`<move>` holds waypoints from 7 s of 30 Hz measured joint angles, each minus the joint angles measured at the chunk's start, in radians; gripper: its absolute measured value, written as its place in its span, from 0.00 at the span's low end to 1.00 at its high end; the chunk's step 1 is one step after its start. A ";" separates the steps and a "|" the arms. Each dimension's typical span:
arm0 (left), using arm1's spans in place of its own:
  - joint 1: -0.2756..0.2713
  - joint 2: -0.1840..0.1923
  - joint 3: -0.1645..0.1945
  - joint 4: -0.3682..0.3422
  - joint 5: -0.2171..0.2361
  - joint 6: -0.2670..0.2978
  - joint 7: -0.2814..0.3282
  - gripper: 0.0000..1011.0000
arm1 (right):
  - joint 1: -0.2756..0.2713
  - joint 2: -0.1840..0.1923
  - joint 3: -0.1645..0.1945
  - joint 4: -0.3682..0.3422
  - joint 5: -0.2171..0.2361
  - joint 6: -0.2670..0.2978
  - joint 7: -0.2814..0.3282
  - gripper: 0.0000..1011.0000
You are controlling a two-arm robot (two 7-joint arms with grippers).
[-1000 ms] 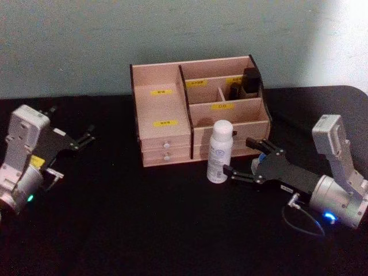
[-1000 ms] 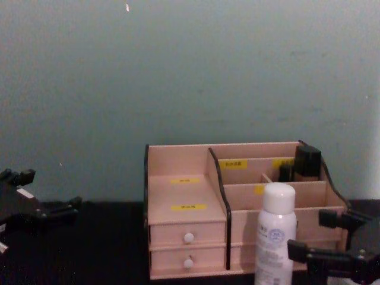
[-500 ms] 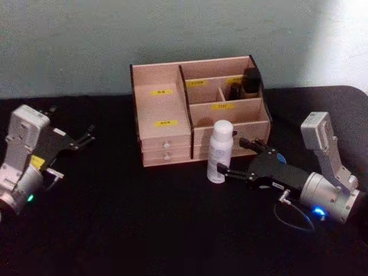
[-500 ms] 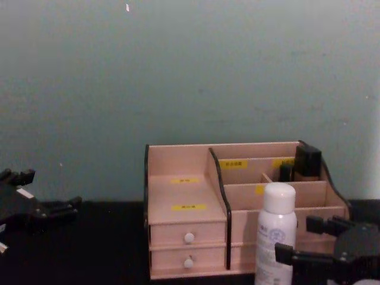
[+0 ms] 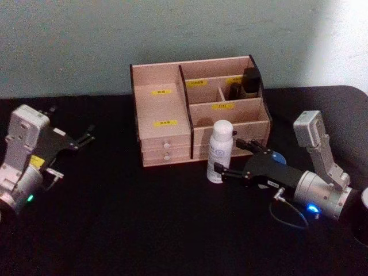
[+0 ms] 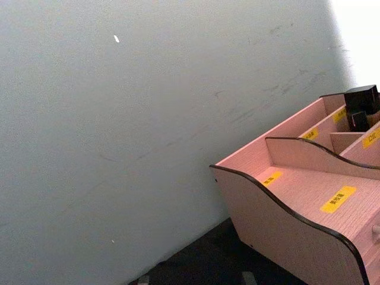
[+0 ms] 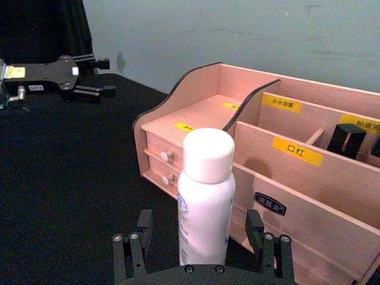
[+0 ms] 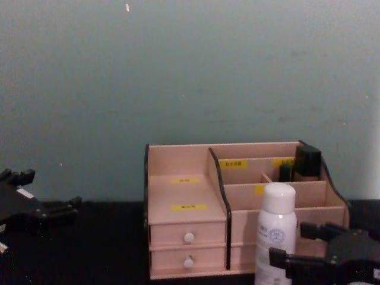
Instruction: Pick up the facial cleanser and watermelon frost from the table and place them into the tiered storage box.
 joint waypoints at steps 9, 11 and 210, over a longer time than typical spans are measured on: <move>0.000 0.000 0.000 0.000 0.000 0.000 0.000 0.99 | 0.028 -0.022 -0.006 0.040 -0.004 -0.001 0.010 0.99; 0.000 0.000 0.000 0.000 0.000 0.000 0.000 0.99 | 0.037 -0.027 -0.010 0.051 -0.006 -0.002 0.014 0.99; 0.000 0.000 0.000 0.000 0.000 0.000 0.000 0.99 | 0.531 -0.351 0.065 0.713 -0.128 -0.087 -0.018 0.59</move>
